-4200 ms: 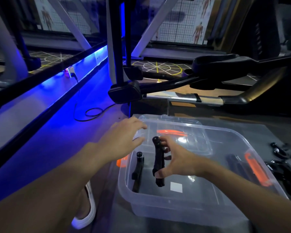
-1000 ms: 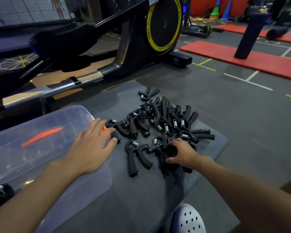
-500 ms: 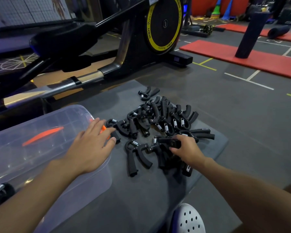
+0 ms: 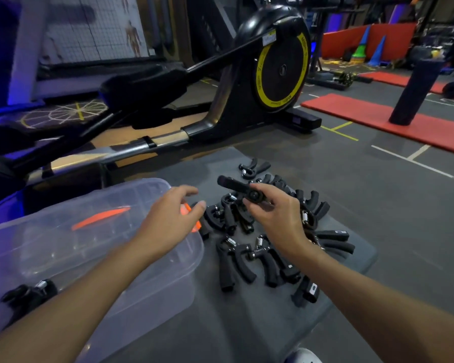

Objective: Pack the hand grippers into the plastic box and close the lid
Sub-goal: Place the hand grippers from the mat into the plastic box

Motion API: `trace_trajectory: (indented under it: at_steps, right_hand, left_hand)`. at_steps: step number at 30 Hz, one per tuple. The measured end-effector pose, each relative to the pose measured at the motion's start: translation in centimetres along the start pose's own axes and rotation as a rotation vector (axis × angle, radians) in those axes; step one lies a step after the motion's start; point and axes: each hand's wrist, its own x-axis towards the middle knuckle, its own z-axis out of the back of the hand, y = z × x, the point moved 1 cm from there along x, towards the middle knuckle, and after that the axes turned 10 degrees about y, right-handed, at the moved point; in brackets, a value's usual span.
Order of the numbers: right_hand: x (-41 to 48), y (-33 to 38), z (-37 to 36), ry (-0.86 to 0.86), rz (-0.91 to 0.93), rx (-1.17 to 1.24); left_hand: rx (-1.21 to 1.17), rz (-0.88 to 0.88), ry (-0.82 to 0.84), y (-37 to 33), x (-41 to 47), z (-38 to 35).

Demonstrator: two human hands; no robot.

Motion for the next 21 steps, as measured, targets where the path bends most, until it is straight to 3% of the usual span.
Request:
trace_trajectory:
  at_steps: [4, 11, 14, 17, 21]
  right_hand:
    - [0.7, 4.4, -2.7, 0.068, 0.141, 0.058]
    - [0.9, 9.9, -8.5, 0.229, 0.231, 0.145]
    - [1.0, 11.8, -11.5, 0.384, 0.187, 0.211]
    - [1.4, 13.2, -14.3, 0.697, 0.063, 0.232]
    - [1.9, 15.0, -17.2, 0.932, -0.114, 0.292]
  left_hand:
    - [-0.216, 0.000, -0.118, -0.9, -0.4, 3.9]
    - [-0.274, -0.034, -0.187, 1.0, -5.1, 10.6]
    - [-0.273, -0.049, -0.292, 3.1, -7.7, 12.9]
    - [-0.195, -0.073, -0.368, 5.4, -10.5, 14.8]
    - [0.078, -0.147, -0.360, 7.4, -14.0, 16.4]
